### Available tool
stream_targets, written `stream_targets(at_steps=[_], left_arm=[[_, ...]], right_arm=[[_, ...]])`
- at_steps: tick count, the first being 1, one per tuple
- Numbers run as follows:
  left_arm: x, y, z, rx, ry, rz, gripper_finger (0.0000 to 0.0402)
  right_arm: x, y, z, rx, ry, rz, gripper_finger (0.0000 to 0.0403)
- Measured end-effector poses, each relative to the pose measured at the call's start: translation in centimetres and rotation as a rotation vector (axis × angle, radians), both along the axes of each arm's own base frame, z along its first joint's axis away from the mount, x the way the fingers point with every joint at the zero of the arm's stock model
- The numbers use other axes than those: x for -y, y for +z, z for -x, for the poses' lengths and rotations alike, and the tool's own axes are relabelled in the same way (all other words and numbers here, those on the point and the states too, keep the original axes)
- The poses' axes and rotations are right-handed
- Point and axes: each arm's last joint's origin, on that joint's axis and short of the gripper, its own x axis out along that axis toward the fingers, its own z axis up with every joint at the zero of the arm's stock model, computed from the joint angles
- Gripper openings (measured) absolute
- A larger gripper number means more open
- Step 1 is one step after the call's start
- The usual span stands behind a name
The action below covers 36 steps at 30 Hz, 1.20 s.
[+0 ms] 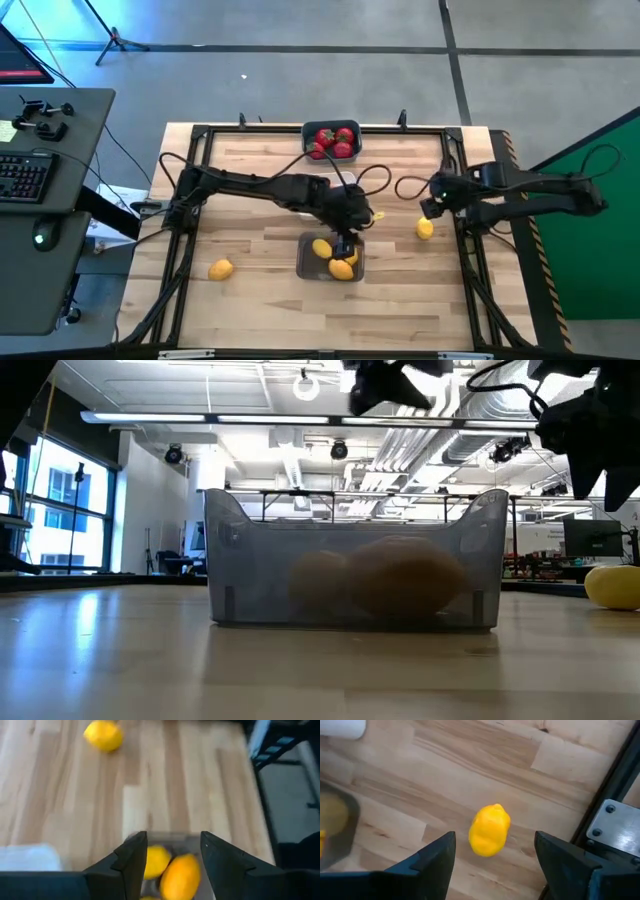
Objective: Sort produce into baskets
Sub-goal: Put the yellow lemon into the black bin
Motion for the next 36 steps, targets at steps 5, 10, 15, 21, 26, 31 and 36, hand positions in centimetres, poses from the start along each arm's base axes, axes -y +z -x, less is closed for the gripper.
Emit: stream_targets(at_steps=[5,10,15,21,26,31,36], left_arm=[[0.4,-0.2,-1.6,0.125,-0.026,0.035,0.0154],[0.5,-2.0,-2.6,0.208,-0.018,0.083,0.0135],[1.0,-5.4,-2.5,0.211,-0.033,0.201,0.0112],[1.6,-6.8,-1.1,0.237,-0.027,0.235,0.009],[1.3,-6.4,0.8,0.326,0.016,0.242,0.0076],[0.4,-6.7,3.6,0.378,0.074,0.27,0.0067],[-0.4,-6.4,7.2,0.403,0.142,0.248,0.0061]], right_arm=[[-1.0,-0.6,-1.1,-0.06,-0.01,0.04,0.0262],[-1.8,-1.0,-1.8,-0.089,-0.034,0.033,0.0262],[-2.4,-1.5,-2.2,-0.061,-0.067,0.05,0.0262],[-3.0,-3.3,-2.5,-0.077,-0.056,0.047,0.0262],[-3.4,-3.8,-3.2,-0.093,-0.048,0.078,0.0262],[-3.6,-5.2,-3.9,-0.13,-0.068,0.051,0.0262],[-3.7,-6.0,-4.3,-0.136,-0.108,0.031,0.0262]])
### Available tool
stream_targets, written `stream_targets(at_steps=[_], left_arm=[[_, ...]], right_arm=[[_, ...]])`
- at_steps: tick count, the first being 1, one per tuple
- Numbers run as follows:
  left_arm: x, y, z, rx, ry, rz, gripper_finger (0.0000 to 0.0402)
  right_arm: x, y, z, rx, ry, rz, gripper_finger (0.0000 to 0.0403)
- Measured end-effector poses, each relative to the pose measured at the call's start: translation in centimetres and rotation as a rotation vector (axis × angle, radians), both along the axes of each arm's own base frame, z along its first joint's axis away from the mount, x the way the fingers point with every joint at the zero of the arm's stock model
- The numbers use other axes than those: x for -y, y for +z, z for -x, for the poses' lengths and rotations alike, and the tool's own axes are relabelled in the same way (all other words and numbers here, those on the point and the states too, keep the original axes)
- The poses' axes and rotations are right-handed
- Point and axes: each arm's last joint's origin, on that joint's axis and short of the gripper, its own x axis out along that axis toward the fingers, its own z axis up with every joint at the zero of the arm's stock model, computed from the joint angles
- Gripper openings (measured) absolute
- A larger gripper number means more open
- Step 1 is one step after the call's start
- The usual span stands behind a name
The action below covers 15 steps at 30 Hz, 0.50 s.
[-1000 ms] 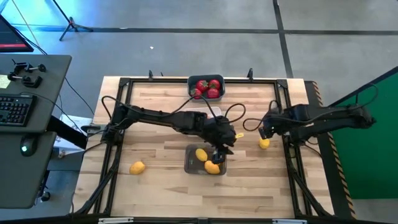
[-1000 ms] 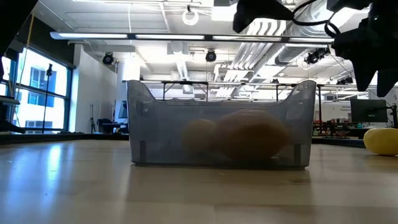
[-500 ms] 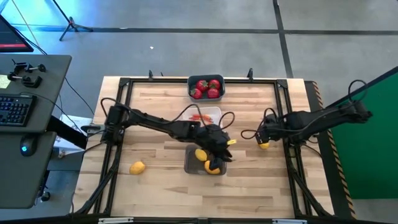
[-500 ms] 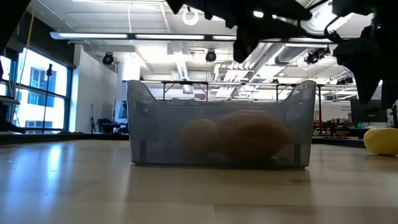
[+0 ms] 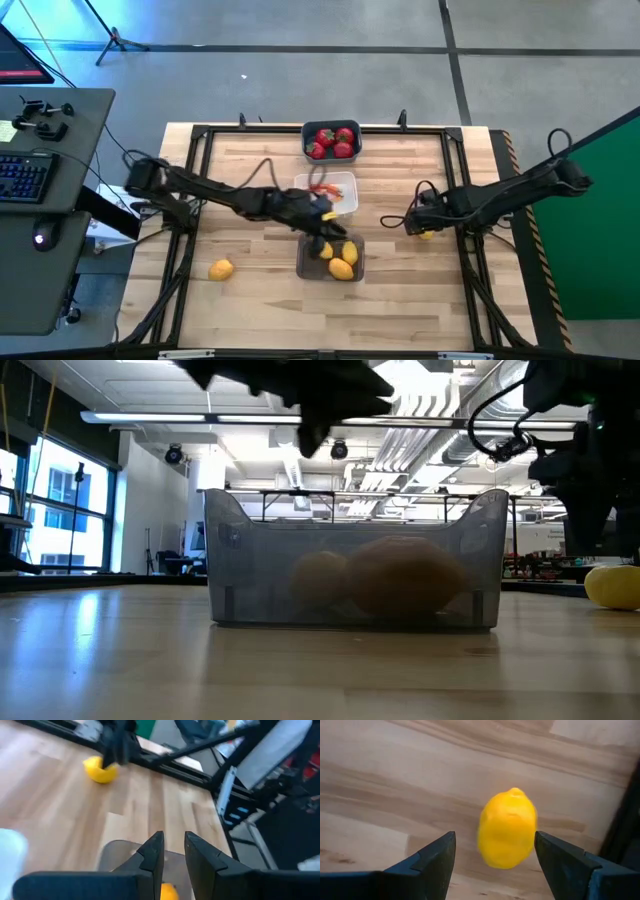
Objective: Sort produce into baskets
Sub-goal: Put the yellow lemon into the black bin
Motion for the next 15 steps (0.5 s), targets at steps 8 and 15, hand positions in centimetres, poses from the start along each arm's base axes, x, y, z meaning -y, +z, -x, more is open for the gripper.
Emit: stream_targets(at_steps=[8,15], left_arm=[[-1.6,0.3,5.9,0.003,0.141,0.0,0.006],[-3.6,0.0,10.0,0.013,0.272,0.012,0.006]], right_arm=[[-0.1,-0.9,-0.4,-0.072,-0.039,0.017,0.0262],[-0.2,-1.9,-1.0,-0.127,-0.069,0.033,0.0261]])
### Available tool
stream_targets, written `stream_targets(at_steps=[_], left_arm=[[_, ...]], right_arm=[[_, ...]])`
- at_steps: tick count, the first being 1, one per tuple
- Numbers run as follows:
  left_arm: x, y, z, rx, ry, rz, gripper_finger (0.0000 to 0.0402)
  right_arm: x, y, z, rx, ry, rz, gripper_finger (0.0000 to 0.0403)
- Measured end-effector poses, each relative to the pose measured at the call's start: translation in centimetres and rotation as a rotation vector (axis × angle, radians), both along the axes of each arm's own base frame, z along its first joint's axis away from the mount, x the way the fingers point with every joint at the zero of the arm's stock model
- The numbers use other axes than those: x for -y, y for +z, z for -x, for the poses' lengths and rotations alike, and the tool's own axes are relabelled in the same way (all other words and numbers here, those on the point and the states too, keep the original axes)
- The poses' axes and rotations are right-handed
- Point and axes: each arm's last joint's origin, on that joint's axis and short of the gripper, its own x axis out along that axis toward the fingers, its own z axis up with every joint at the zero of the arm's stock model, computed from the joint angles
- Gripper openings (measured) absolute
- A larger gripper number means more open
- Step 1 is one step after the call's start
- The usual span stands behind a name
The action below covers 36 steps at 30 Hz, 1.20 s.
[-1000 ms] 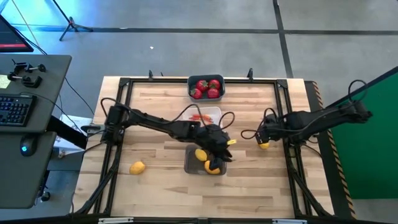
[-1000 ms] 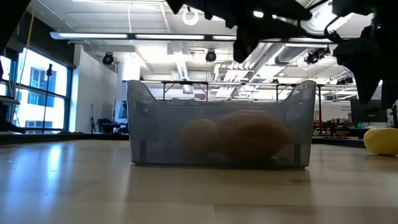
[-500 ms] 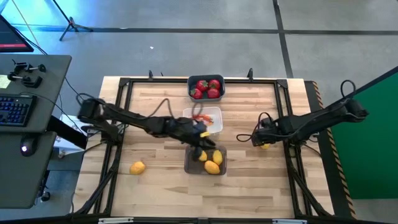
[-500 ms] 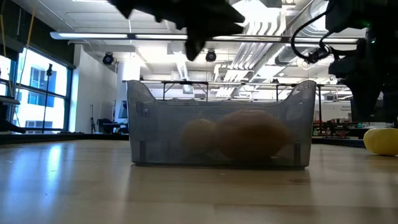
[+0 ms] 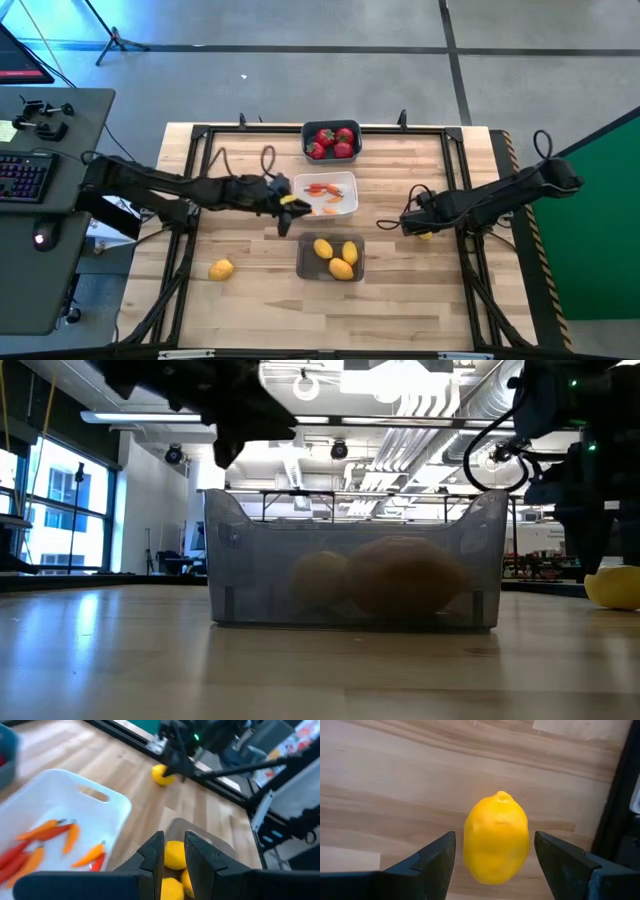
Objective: Sort produce into baskets
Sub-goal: Put the yellow lemon into the black bin
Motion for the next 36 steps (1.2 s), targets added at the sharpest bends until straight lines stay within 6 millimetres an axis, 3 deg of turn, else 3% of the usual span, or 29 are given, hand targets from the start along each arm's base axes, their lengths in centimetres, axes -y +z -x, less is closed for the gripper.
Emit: stream_targets(at_steps=[6,15,21,28,36], left_arm=[[-1.9,0.1,3.1,0.043,0.078,0.008,0.006],[-3.4,-0.8,7.5,0.092,0.162,0.035,0.006],[-3.4,-0.8,9.4,0.074,0.149,0.028,0.006],[-3.2,-0.1,10.8,0.083,0.127,0.008,0.006],[-3.0,0.1,12.7,0.041,0.118,-0.009,0.006]], right_arm=[[0.1,-0.4,-0.4,-0.011,0.003,0.012,0.0236],[0.0,-0.5,-0.6,-0.009,0.065,0.007,0.0121],[-0.2,0.0,-1.5,0.052,0.144,-0.023,0.0102],[-0.6,2.9,-3.3,0.152,0.264,-0.037,0.0099],[-2.4,9.3,-7.6,0.38,0.497,0.024,0.0099]])
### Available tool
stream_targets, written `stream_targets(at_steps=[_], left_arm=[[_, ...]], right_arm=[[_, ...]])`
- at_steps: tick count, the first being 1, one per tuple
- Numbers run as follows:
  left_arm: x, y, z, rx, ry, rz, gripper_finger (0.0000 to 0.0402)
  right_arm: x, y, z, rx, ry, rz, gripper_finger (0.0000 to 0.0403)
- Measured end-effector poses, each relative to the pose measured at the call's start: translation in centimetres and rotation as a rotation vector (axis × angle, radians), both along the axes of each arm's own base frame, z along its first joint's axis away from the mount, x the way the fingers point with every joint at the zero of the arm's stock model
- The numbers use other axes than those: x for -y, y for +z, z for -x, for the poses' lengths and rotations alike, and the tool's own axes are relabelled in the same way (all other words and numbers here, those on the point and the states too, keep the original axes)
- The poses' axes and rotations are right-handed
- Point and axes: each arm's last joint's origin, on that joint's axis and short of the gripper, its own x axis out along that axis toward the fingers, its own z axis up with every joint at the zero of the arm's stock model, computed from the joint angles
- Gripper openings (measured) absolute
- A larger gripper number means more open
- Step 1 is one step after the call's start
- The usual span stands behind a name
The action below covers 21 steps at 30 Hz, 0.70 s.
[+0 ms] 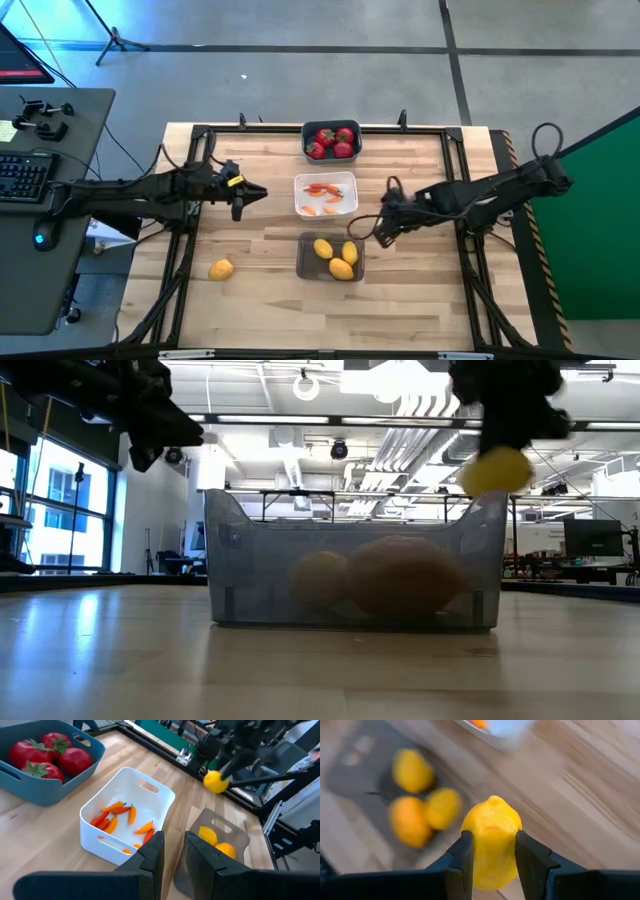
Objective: Sort produce into baskets
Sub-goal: Put the yellow lemon into the black bin
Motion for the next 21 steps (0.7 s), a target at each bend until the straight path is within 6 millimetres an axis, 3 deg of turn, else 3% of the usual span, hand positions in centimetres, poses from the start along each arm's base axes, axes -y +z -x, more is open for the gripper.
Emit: stream_targets(at_steps=[3,9,15,21], left_arm=[[0.0,0.2,0.5,0.009,0.004,-0.019,0.006],[0.1,0.2,1.2,-0.01,0.009,-0.027,0.006],[0.1,0.0,1.3,-0.036,0.009,-0.025,0.006],[0.1,-0.2,1.4,-0.058,0.008,-0.022,0.006]], right_arm=[[-1.2,1.3,-2.9,0.037,0.088,0.042,0.0099],[-3.8,1.7,-10.0,0.097,0.256,0.117,0.0099],[-5.3,-1.3,-15.3,0.035,0.385,0.158,0.0099],[-6.7,-4.3,-17.9,-0.013,0.444,0.15,0.0099]])
